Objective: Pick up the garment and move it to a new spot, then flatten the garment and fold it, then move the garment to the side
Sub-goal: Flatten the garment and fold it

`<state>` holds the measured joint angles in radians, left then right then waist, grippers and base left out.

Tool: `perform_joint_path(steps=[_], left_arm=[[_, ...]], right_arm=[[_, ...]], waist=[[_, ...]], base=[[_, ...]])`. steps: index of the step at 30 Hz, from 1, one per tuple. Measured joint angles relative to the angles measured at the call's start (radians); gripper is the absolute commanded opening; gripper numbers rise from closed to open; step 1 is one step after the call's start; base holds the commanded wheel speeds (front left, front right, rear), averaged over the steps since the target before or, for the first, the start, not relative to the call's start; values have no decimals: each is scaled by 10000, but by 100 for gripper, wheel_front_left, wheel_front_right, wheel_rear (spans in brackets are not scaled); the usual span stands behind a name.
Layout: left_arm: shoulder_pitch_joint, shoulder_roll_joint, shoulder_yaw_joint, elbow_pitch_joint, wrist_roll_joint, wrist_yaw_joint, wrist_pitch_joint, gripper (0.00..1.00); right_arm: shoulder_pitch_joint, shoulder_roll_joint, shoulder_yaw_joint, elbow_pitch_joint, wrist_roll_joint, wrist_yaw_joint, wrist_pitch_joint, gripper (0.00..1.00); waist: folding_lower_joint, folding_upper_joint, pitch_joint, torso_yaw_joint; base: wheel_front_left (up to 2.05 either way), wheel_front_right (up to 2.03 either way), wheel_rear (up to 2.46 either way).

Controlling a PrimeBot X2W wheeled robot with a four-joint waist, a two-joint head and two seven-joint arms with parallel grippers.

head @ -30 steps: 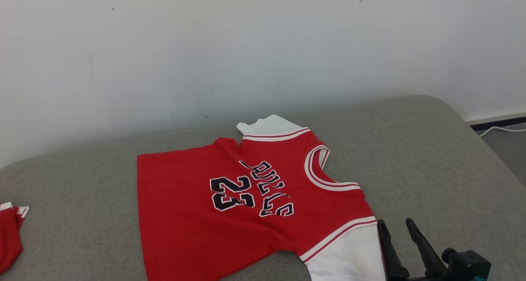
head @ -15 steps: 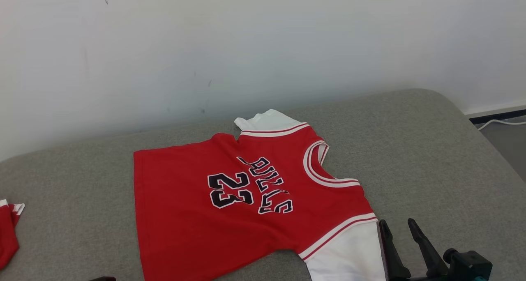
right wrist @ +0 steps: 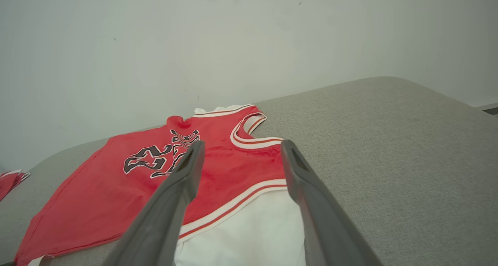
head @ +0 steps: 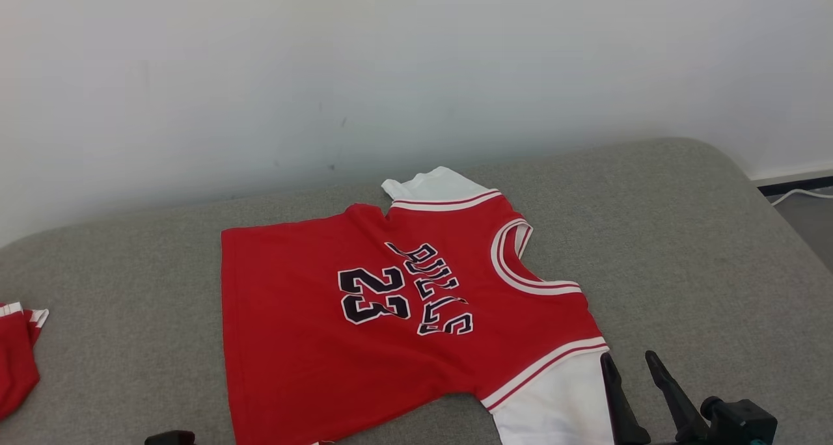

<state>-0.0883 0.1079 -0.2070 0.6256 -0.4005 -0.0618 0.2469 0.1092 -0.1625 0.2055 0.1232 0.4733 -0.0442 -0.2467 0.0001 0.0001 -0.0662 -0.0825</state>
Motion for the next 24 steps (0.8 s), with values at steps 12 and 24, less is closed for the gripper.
perform_joint_path(steps=[12,24], left_arm=[[-24,-196,36,-213,-138,-96,180,100],[2,-132,48,-408,-510,-198,424,97]], right_arm=[[-1,17,29,75,0,2,0,100],[-4,19,35,132,0,4,-2,100]], waist=[[-2,0,-6,114],[-2,0,-23,136]], base=[[0,0,0],[0,0,0]])
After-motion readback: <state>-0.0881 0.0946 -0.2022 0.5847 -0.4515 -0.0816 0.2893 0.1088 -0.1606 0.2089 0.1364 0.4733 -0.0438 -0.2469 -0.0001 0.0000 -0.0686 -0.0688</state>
